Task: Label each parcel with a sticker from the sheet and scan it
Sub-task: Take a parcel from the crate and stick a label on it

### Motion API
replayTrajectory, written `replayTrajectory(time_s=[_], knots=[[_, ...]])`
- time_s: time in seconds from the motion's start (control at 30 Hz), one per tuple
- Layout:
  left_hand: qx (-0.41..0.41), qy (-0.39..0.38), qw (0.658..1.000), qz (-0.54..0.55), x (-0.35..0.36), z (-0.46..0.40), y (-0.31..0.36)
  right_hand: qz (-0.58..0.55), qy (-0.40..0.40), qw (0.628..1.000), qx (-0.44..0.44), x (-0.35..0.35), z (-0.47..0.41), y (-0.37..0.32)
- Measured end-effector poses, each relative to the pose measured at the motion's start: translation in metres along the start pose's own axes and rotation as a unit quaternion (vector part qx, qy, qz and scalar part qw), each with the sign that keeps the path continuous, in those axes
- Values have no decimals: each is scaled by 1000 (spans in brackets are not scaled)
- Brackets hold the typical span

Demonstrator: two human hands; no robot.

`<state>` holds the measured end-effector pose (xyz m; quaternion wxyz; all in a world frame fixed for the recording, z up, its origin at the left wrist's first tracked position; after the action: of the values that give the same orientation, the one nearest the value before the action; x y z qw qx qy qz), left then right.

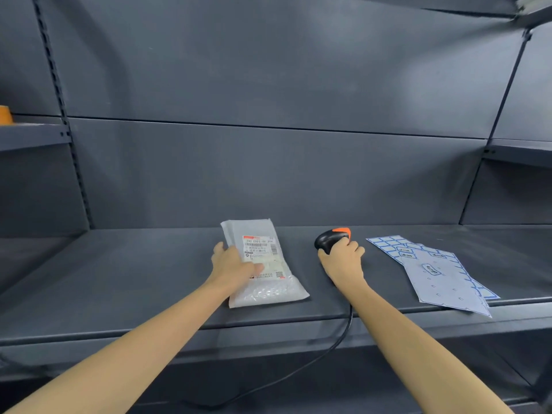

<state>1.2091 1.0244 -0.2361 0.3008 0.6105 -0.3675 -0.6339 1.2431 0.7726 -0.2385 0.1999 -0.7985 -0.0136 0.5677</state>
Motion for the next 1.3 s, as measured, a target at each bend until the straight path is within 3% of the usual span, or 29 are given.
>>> replayTrajectory(time_s=[0.13,0.27,0.47,0.63,0.77,0.9,1.0,1.2,1.3], knots=[[21,-36,999,-28,9,-1,0,-113,49,992,2,-13,0,2],[3,-44,999,7,5,-3,-8,-180,65,977,94,-33,-14,37],[-10,-20,997,74,-4,-5,-15,-53,-26,947,315,-72,-17,166],[-10,-22,995,94,-3,-5,-15,-28,-93,907,410,-85,-4,229],[-6,-15,995,98,-3,-1,-14,-2,-168,916,363,-90,-3,241],[3,-4,996,93,-4,1,-13,34,-177,929,323,-95,-5,248],[8,11,997,80,-3,3,-11,-9,-133,945,297,-102,-11,246],[13,43,997,63,-5,7,-10,-169,-28,933,316,-115,-8,236],[27,59,996,59,-8,7,-6,-216,22,943,254,-132,-13,211]])
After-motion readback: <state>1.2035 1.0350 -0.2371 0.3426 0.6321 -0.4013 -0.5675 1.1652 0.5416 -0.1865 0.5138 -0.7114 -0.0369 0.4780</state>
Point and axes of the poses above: each hand's wrist, its own z-axis away from the middle knuckle, its own x-axis out of the palm, y = z × x, the point moved 6 cm from there along -z, towards the middle knuckle, and after that the axes turned 8 degrees about -y, right-handed, at the moved point
